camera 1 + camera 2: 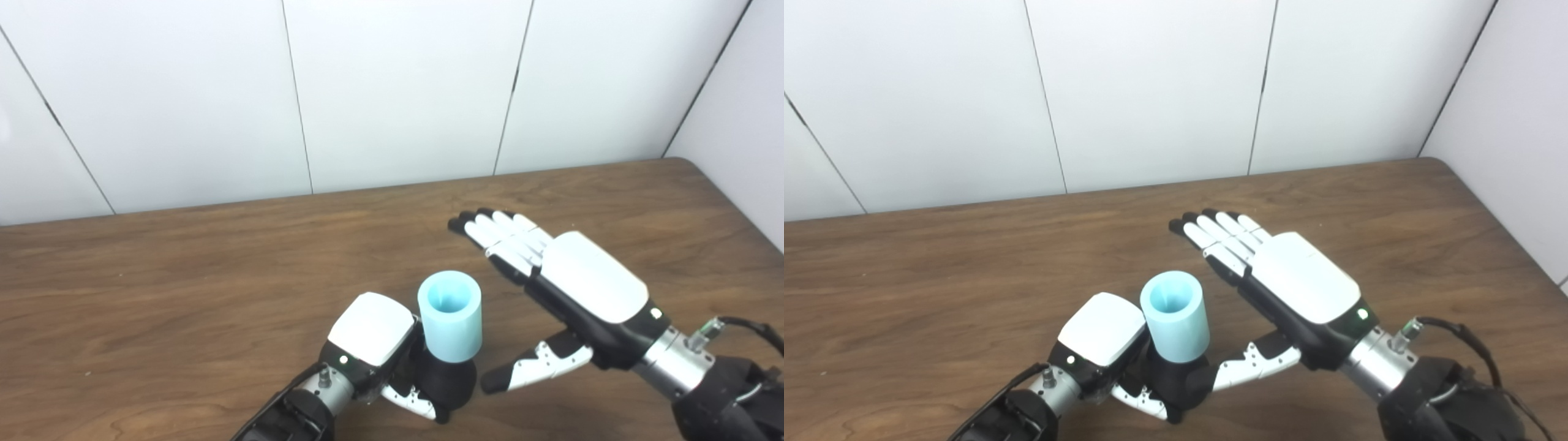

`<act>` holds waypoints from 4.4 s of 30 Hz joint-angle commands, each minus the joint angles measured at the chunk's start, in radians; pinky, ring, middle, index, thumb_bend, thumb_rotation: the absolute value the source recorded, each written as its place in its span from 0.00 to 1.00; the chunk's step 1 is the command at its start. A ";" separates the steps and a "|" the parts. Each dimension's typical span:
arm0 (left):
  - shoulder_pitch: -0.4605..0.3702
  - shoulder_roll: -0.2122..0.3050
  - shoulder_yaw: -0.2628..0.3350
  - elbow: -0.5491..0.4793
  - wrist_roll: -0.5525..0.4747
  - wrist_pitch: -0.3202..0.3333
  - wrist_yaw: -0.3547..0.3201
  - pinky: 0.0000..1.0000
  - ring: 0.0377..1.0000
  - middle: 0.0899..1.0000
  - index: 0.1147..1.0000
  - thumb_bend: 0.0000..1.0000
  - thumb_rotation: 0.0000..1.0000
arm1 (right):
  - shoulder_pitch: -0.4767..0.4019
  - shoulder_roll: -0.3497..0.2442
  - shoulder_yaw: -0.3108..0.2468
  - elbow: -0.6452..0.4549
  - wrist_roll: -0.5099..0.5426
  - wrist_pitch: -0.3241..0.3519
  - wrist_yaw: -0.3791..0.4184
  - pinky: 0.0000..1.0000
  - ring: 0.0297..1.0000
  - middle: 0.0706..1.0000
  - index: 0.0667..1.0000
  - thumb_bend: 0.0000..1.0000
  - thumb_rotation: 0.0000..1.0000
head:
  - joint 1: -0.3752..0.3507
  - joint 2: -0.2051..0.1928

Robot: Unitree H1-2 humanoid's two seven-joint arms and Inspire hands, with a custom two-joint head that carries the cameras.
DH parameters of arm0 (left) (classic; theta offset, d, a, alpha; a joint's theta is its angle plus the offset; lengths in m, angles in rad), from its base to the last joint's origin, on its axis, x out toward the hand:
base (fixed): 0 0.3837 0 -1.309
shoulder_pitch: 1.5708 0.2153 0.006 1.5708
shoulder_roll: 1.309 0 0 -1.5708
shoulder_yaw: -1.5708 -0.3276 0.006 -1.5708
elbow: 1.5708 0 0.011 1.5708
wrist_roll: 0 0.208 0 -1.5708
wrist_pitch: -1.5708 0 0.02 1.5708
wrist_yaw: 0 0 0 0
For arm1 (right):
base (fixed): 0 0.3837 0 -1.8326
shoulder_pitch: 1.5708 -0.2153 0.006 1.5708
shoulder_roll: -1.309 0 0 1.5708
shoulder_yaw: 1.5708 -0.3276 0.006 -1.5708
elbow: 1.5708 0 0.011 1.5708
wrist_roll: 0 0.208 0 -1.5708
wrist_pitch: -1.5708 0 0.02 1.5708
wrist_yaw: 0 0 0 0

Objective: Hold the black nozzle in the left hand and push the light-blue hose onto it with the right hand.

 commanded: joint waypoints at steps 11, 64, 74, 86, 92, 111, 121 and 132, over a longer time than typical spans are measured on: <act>0.078 0.090 -0.047 0.160 0.103 0.032 -0.178 0.55 0.39 0.37 0.47 0.52 0.00 | -0.001 -0.010 0.068 -0.049 -0.112 -0.071 0.034 1.00 1.00 1.00 1.00 0.95 0.96 | 0.007 0.003; 0.073 0.081 -0.044 0.164 0.099 0.042 -0.210 0.50 0.38 0.37 0.47 0.52 0.00 | -0.008 -0.040 0.072 -0.049 -0.085 -0.254 -0.051 0.94 0.91 0.93 0.87 0.86 0.87 | 0.005 0.005; 0.074 0.084 -0.046 0.168 0.103 0.039 -0.199 0.51 0.41 0.37 0.47 0.52 0.00 | -0.006 -0.052 0.124 -0.047 -0.166 -0.231 0.097 0.93 0.97 0.99 0.93 0.92 0.93 | 0.006 0.004; 0.074 0.089 -0.039 0.166 0.091 0.037 -0.194 0.52 0.41 0.37 0.47 0.52 0.00 | 0.040 -0.047 0.148 -0.009 -0.258 -0.214 0.154 0.94 1.00 1.00 0.95 0.91 0.94 | 0.009 0.002; 0.073 0.089 -0.031 0.160 0.080 0.039 -0.198 0.49 0.40 0.37 0.47 0.52 0.00 | 0.079 -0.033 0.148 0.003 -0.286 -0.232 0.108 0.98 1.00 1.00 0.98 0.90 0.92 | 0.011 0.001; 0.066 0.099 -0.027 0.158 0.086 0.035 -0.212 0.45 0.39 0.37 0.47 0.52 0.00 | 0.130 0.003 0.157 -0.002 -0.298 -0.224 0.067 0.93 0.99 1.00 0.94 0.90 0.90 | 0.013 0.001; 0.063 0.095 -0.029 0.161 0.084 0.035 -0.213 0.46 0.39 0.37 0.47 0.52 0.00 | 0.120 -0.007 0.163 -0.007 -0.287 -0.224 0.075 0.91 0.97 0.99 0.92 0.90 0.90 | 0.016 -0.001; 0.065 0.094 -0.028 0.157 0.084 0.037 -0.215 0.45 0.38 0.37 0.47 0.52 0.00 | 0.136 -0.003 0.185 0.009 -0.287 -0.212 0.086 0.87 0.95 0.95 0.88 0.92 0.90 | 0.017 0.000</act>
